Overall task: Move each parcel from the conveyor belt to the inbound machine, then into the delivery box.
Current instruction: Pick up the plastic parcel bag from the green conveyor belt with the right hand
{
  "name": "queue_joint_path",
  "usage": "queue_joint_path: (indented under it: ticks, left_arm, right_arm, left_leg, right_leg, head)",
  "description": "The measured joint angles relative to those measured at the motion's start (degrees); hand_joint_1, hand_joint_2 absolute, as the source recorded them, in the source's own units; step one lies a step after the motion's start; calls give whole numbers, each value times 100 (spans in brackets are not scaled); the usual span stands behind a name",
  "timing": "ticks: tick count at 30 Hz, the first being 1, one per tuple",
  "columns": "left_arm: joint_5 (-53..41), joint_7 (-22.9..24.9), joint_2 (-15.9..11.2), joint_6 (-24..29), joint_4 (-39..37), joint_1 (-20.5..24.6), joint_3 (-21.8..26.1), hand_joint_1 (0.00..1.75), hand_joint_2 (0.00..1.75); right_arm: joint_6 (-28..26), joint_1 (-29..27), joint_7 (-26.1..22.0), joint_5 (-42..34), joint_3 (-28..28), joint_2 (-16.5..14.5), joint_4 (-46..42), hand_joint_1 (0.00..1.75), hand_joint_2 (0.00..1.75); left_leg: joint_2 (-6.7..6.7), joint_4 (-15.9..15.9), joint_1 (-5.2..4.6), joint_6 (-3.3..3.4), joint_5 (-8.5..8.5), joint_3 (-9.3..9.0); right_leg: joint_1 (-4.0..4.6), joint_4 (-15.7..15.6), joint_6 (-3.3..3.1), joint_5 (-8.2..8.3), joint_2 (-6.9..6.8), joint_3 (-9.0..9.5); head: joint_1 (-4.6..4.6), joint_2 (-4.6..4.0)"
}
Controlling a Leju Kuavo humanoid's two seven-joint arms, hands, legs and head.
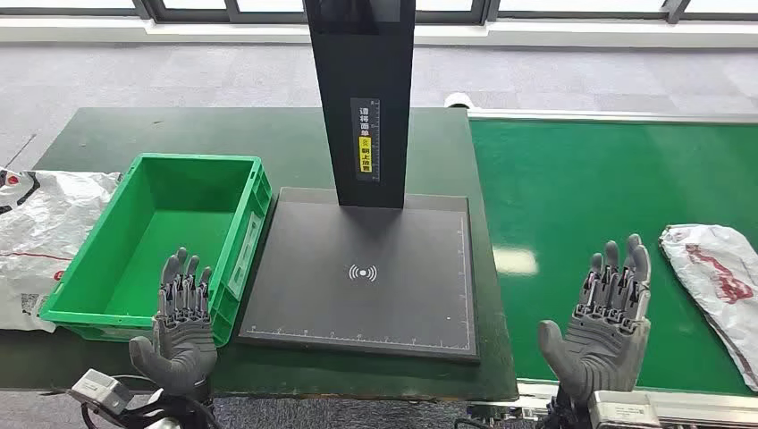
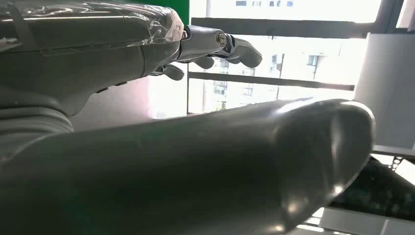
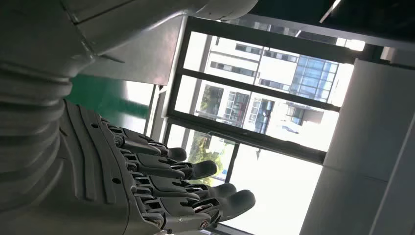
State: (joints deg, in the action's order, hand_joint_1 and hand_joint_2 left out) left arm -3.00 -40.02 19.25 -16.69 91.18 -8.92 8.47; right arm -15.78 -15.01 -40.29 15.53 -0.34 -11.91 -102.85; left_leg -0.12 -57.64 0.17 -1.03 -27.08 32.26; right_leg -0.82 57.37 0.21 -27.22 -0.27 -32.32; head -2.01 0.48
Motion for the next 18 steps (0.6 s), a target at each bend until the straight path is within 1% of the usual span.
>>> queue_joint_path:
  ticks: [7, 11, 14, 18]
  left_arm:
    - [-243, 125, -3, 118, -348, 111, -100, 0, 0]
    - [-249, 229, -28, 349, -582, 206, -207, 0, 0]
    - [-147, 388, -51, 624, -729, 287, -284, 0, 0]
    - [16, 466, -69, 890, -807, 330, -386, 0, 0]
  right_arm:
    - [191, -301, -1, -136, -339, -7, -315, 0, 175]
    - [317, -418, -1, 7, -623, -97, -400, 0, 175]
    - [530, -430, 3, 212, -980, -231, -387, 0, 175]
    - [868, -302, 16, 573, -1668, -432, -217, 0, 175]
  left_leg:
    - [8, -1, -1, 2, -3, 1]
    - [15, -1, 0, 3, -4, -1]
    - [16, -1, 0, 2, -4, -1]
    - [17, -1, 0, 3, -3, -1]
  right_leg:
    - [-1, -2, 1, 0, 8, -3]
    - [-1, -3, 1, 0, 19, -5]
    - [0, -2, 1, 2, 20, -3]
    - [0, -1, 3, 4, 19, -2]
  head:
    - [2, 0]
    - [2, 0]
    - [2, 0]
    - [1, 0]
